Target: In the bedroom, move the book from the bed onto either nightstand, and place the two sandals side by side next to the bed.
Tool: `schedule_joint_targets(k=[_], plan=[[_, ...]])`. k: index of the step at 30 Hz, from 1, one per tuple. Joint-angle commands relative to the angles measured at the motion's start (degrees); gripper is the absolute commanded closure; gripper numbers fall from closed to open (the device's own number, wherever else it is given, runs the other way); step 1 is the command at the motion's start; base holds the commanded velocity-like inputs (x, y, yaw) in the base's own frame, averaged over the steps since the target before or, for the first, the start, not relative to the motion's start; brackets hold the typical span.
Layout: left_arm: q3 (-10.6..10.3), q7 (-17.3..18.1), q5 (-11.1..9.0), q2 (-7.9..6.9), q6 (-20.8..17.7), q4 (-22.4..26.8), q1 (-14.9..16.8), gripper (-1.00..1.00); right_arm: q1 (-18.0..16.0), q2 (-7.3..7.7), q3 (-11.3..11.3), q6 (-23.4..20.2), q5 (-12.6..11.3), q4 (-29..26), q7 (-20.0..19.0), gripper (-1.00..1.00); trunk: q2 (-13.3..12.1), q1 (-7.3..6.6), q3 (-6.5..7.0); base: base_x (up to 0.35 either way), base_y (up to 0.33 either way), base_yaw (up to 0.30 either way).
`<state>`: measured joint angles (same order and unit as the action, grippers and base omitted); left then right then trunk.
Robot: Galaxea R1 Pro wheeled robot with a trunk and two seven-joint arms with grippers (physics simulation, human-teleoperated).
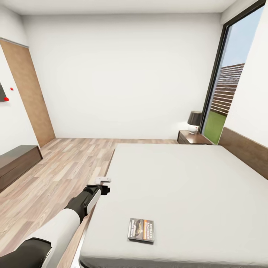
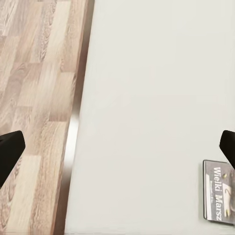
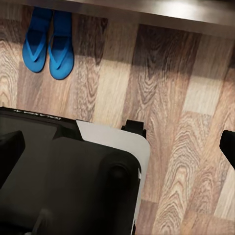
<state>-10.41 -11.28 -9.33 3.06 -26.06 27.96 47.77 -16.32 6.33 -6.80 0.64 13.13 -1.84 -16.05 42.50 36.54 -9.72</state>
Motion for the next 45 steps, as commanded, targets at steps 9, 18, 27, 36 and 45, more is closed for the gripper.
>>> schedule_joint_targets(k=[9,18,27,36,45], plan=[[-0.40,-0.50,-0.60,-0.03,-0.23,0.07,0.04,-1.00,-0.03,0.04,-0.46,0.07,0.58,-0.06,-0.21,-1.00,0.08,0.00,-0.67,-0.042,-0.024,0.116],[-0.42,-0.52,-0.60,-0.04,-0.16,0.06,0.04,-1.00,-0.03,0.02,-0.49,0.07,0.58,-0.01,-0.21,-1.00,0.08,0.00,-0.80,-0.016,-0.015,0.029],[-0.50,-0.57,-0.56,0.01,-0.05,0.07,0.04,-1.00,-0.03,0.01,-0.49,0.07,0.59,0.04,-0.21,-1.00,0.08,0.00,-0.83,-0.003,-0.122,0.005],[-0.49,-0.52,-0.52,-0.05,0.10,0.08,0.04,-1.00,-0.03,0.00,-0.49,0.07,0.59,0.06,-0.21,-1.00,0.08,0.00,-0.83,0.000,-0.042,0.001],[-0.49,-0.53,-0.51,-0.06,0.14,0.08,0.04,-1.00,-0.03,0.00,-0.43,0.07,0.59,0.08,-0.21,-1.00,0.08,0.00,-0.83,0.000,-0.144,0.000]])
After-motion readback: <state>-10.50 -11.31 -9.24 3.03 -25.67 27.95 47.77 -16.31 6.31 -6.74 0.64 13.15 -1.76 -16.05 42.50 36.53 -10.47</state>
